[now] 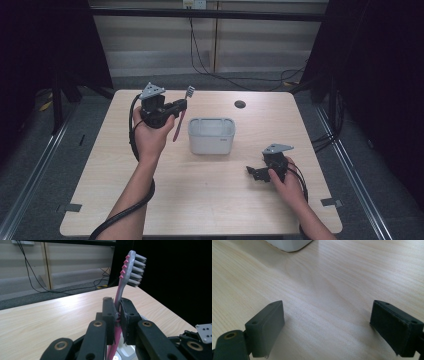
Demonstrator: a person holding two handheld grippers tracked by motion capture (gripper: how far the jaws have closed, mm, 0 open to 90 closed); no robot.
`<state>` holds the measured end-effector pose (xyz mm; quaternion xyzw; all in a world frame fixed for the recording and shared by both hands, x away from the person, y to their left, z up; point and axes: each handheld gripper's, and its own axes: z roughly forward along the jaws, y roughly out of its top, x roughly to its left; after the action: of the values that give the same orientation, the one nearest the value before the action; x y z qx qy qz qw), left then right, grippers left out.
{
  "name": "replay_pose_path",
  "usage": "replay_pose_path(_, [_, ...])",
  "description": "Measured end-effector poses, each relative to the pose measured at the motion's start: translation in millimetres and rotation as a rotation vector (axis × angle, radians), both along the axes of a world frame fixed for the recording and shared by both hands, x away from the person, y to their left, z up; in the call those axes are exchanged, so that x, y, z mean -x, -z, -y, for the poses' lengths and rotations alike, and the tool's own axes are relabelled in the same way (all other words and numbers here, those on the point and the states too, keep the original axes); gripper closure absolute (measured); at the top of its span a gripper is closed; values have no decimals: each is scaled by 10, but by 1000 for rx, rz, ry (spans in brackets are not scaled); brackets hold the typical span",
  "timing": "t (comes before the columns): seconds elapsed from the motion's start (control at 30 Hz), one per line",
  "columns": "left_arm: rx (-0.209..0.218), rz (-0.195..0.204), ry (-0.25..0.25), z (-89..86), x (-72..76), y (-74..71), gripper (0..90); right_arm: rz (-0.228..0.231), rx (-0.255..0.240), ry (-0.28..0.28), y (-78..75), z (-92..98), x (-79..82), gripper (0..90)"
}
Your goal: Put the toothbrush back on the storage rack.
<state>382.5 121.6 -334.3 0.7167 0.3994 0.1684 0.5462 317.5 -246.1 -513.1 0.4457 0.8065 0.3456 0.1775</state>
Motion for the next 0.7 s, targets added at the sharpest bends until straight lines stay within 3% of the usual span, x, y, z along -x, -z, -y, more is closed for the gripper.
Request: replay_pose_path(0.7, [41, 27, -12, 77, -84, -95, 830, -1, -1, 2, 0, -2, 1, 114])
